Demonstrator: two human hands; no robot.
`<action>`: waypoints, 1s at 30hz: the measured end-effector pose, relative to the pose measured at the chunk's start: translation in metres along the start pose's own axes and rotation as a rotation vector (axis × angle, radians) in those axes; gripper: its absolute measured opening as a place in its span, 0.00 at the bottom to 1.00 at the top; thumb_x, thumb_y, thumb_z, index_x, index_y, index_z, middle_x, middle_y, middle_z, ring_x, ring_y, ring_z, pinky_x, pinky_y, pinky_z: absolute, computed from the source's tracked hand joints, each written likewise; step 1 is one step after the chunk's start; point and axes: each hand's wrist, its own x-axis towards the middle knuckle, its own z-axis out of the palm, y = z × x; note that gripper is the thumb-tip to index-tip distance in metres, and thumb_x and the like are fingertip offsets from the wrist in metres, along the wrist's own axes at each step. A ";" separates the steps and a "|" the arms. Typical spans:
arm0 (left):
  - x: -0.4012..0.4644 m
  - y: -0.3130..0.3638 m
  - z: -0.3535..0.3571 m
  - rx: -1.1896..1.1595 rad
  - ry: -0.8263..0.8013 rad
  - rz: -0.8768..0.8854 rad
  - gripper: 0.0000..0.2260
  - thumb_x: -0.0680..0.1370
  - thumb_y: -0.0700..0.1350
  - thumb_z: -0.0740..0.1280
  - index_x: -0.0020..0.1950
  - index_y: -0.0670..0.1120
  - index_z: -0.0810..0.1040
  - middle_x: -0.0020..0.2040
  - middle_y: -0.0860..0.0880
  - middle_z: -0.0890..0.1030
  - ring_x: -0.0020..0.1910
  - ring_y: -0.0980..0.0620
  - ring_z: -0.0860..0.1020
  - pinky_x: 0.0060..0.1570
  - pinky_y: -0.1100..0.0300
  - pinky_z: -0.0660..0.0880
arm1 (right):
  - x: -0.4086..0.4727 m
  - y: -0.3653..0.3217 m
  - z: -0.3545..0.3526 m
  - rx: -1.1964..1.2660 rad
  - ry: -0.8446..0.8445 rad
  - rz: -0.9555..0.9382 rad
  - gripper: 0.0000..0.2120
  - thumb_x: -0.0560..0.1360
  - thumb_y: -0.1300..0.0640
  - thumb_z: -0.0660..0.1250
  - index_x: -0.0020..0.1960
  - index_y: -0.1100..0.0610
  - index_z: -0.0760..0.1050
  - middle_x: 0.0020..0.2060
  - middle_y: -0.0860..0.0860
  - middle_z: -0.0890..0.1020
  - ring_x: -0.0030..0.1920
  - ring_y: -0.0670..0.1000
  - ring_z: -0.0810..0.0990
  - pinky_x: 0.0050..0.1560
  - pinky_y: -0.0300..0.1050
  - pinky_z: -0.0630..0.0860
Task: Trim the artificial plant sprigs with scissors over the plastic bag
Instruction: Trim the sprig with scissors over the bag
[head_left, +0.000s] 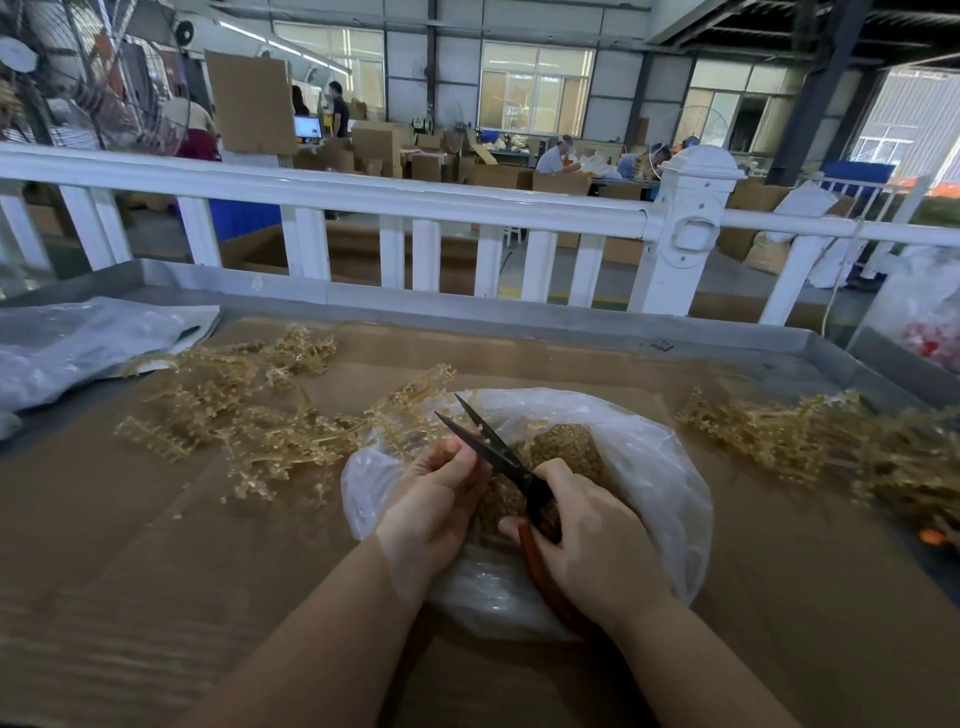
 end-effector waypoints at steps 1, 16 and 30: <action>0.000 0.000 0.000 0.011 -0.010 -0.002 0.10 0.78 0.32 0.60 0.38 0.42 0.70 0.40 0.43 0.78 0.40 0.49 0.78 0.47 0.60 0.76 | 0.000 0.000 0.000 0.000 0.003 0.001 0.19 0.74 0.38 0.64 0.56 0.50 0.70 0.43 0.46 0.78 0.45 0.46 0.77 0.45 0.41 0.75; 0.004 -0.001 -0.004 0.004 -0.005 -0.005 0.10 0.76 0.33 0.64 0.36 0.42 0.73 0.37 0.44 0.80 0.34 0.52 0.81 0.35 0.63 0.80 | 0.003 -0.001 0.001 -0.069 -0.039 0.001 0.19 0.76 0.38 0.58 0.58 0.50 0.66 0.42 0.46 0.79 0.41 0.45 0.78 0.39 0.35 0.74; -0.001 -0.002 -0.011 -0.073 -0.109 0.018 0.07 0.76 0.35 0.64 0.52 0.38 0.79 0.39 0.44 0.83 0.38 0.52 0.82 0.39 0.62 0.80 | -0.001 0.000 0.004 -0.018 0.133 0.079 0.14 0.73 0.46 0.72 0.53 0.51 0.72 0.37 0.42 0.79 0.35 0.37 0.72 0.32 0.22 0.62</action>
